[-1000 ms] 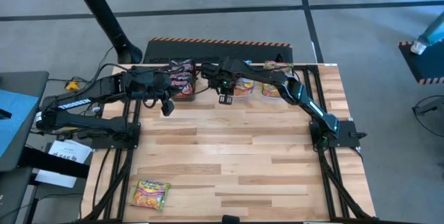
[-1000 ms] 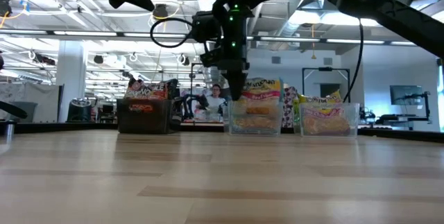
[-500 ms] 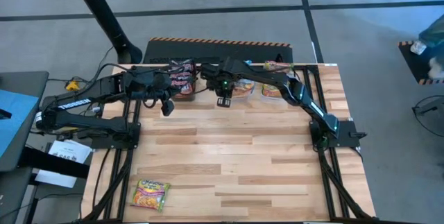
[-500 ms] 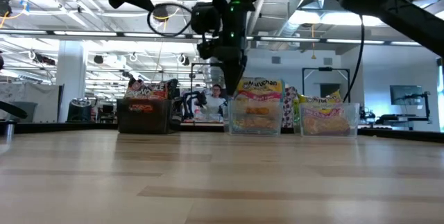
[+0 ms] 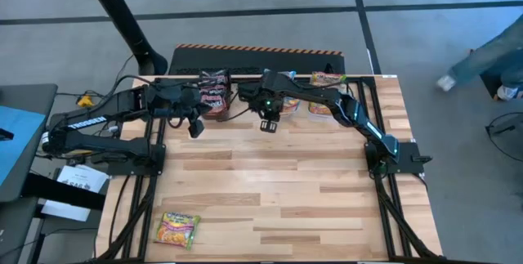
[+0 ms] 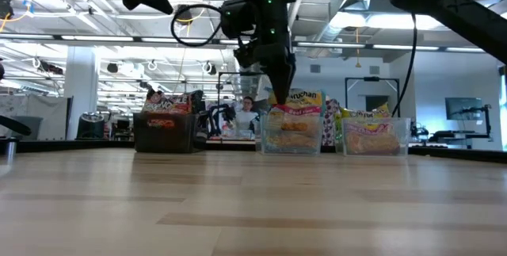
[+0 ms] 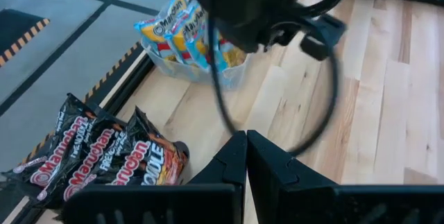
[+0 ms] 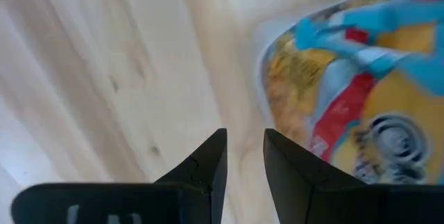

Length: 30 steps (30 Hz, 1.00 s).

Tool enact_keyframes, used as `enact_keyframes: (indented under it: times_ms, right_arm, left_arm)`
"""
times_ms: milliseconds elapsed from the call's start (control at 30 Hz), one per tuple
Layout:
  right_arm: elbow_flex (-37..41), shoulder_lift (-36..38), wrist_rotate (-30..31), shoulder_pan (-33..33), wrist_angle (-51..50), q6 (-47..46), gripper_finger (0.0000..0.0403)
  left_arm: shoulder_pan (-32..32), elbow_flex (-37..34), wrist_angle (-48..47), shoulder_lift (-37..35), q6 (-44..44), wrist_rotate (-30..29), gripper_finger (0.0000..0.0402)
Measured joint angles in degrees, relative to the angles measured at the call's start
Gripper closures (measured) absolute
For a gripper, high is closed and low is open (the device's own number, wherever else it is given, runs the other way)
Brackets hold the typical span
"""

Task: Sort Maruchan noodles
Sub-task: Put the light green noodle pack into the right transparent bin

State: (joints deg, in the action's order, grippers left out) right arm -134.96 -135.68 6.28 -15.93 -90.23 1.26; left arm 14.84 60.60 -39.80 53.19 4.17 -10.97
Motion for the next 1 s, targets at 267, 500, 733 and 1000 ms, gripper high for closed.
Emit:
enact_keyframes:
  times_ms: [267,500,733,1000]
  right_arm:
    - [-0.2,2.0,-0.4,5.4,0.2,-1.5,0.0285]
    - [-0.1,4.3,-0.3,10.2,0.4,-4.4,0.0285]
    - [0.0,7.4,0.1,14.2,0.8,-7.7,0.0285]
    - [0.0,10.5,1.8,18.3,2.3,-10.4,0.0285]
  left_arm:
    - [0.0,0.0,-1.8,0.0,0.0,0.0,0.0377]
    - [0.0,0.0,-5.4,-0.3,2.6,5.2,0.037]
    - [0.0,0.7,-8.5,-1.8,6.3,12.2,0.037]
    - [0.0,5.5,-14.1,-1.9,5.2,18.6,0.037]
